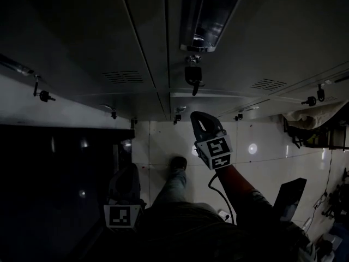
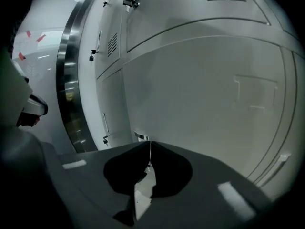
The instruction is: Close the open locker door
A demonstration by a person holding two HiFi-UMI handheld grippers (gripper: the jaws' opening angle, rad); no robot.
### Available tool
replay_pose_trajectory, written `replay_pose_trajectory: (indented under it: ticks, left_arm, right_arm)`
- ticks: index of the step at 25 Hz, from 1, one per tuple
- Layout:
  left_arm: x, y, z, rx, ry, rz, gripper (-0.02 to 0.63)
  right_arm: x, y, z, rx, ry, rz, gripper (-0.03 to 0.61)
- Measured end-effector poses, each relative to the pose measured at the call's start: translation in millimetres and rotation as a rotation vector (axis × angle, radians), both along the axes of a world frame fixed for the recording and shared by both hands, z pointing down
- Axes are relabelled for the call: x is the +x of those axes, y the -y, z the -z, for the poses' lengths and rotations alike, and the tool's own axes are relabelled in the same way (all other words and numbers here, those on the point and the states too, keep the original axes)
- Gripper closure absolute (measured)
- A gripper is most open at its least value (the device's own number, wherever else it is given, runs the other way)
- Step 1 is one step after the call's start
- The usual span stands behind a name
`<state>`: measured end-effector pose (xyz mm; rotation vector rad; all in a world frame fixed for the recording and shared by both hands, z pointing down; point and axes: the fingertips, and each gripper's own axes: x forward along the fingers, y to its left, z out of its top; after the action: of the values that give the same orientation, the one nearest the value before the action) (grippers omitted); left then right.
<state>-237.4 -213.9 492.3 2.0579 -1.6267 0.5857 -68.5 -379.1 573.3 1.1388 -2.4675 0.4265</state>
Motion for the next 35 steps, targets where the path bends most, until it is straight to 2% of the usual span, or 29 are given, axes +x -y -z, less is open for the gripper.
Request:
replay_pose_trajectory:
  ticks: [9, 22, 28, 31, 35]
  left_arm:
    - [-0.8, 12.2, 1.5, 0.01, -0.001, -0.001, 0.609]
    - [-4.6, 4.1, 6.9, 0.027, 0.004, 0.016, 0.609]
    - [16.0, -23.8, 24.8, 0.086, -0.002, 0.0, 0.611]
    - [33.8, -59.2, 41.2, 0.134, -0.01, -0.004, 0.609]
    - [58.8, -131.1, 68.0, 0.227, -0.026, 0.002, 0.609]
  right_arm:
    - [7.1, 25.3, 3.1, 0.009, -0.009, -0.045, 0.574]
    - [10.3, 14.1, 14.8, 0.014, -0.017, -0.041, 0.575]
    - [32.3, -63.0, 57.0, 0.029, 0.076, -0.05, 0.577]
    - [58.2, -127.4, 86.2, 0.038, 0.119, -0.068, 0.577]
    - [103.5, -233.7, 117.3, 0.038, 0.144, -0.09, 0.577]
